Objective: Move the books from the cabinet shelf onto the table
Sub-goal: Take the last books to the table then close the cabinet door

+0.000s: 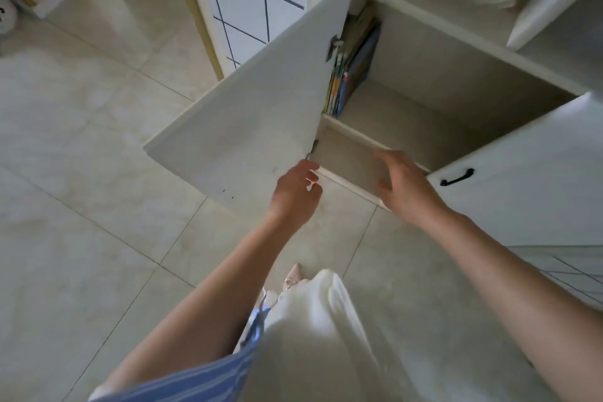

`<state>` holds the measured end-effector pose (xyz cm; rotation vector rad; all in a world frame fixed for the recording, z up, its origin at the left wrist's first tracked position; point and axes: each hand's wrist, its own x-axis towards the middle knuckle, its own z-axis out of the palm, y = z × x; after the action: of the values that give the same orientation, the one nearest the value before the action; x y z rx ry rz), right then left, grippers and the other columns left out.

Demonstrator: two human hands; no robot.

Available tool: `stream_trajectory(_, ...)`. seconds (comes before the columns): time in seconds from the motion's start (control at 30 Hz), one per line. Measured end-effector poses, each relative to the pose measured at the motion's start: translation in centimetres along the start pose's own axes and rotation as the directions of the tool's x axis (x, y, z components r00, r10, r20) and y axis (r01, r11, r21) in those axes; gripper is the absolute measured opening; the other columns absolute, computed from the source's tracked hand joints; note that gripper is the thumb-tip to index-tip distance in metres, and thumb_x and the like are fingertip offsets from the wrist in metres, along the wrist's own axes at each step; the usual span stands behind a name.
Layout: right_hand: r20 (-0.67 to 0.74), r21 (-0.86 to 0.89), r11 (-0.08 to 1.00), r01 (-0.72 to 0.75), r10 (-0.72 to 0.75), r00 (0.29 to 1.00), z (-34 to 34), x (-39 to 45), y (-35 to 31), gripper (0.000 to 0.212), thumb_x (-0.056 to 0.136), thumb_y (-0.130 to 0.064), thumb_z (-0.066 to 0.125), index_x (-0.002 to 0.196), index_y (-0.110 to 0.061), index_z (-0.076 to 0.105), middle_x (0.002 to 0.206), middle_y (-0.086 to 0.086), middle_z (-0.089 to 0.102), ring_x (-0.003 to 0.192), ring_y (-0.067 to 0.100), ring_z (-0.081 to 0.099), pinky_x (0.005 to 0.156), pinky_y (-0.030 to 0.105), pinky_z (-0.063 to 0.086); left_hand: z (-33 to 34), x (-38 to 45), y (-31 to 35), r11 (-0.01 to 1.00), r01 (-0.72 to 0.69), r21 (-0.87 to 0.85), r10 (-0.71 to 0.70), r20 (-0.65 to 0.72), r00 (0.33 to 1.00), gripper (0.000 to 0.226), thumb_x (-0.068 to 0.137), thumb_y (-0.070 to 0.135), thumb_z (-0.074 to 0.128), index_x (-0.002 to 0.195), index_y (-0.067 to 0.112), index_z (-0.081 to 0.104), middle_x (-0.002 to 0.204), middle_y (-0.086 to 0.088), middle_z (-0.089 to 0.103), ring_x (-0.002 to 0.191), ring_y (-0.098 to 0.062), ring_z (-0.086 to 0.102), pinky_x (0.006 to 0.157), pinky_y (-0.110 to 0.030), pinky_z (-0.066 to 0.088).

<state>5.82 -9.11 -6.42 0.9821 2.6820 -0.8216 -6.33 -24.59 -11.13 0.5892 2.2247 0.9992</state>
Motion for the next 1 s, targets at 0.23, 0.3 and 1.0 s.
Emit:
stream_trajectory(0.23,0.030,-0.118,0.987,0.107,-0.105,0.994,-3.0,11.4,3.2,0.064,0.091,-0.014,0.055,0.147,-0.018,0.025,0.147,0.010,0.035,0.132,0.031,0.036,0.104,0.038,0.035,4.2,9.0,2.2,0.994,-0.040,0.098,0.038,0.016,0.999,0.045,0.089,0.009,0.055,0.132,0.021,0.052,0.136,0.001,0.052,0.124,-0.016,0.050,0.099,-0.022,0.037)
stream_trajectory(0.3,0.005,-0.199,0.961,0.193,-0.195,0.981,-3.6,15.4,4.7,0.070,0.089,-0.019,0.061,0.147,-0.017,0.023,0.146,0.012,0.037,0.131,0.032,0.037,0.103,0.039,0.036,6.0,12.0,2.7,0.995,-0.025,0.100,0.026,-0.013,1.000,0.047,0.090,0.010,0.055,0.136,0.021,0.049,0.141,0.000,0.048,0.127,-0.017,0.048,0.096,-0.020,0.035)
stream_trajectory(1.0,0.057,-0.651,0.581,0.488,-0.604,0.795,-2.1,36.7,7.8,0.088,0.077,-0.016,0.072,0.149,-0.018,0.021,0.154,0.007,0.027,0.136,0.041,0.029,0.106,0.051,0.033,14.7,27.7,3.6,0.990,-0.038,-0.136,-0.004,-0.294,0.956,0.081,0.085,0.000,0.053,0.154,0.020,0.015,0.153,-0.005,0.035,0.130,-0.026,0.048,0.088,-0.022,0.042)
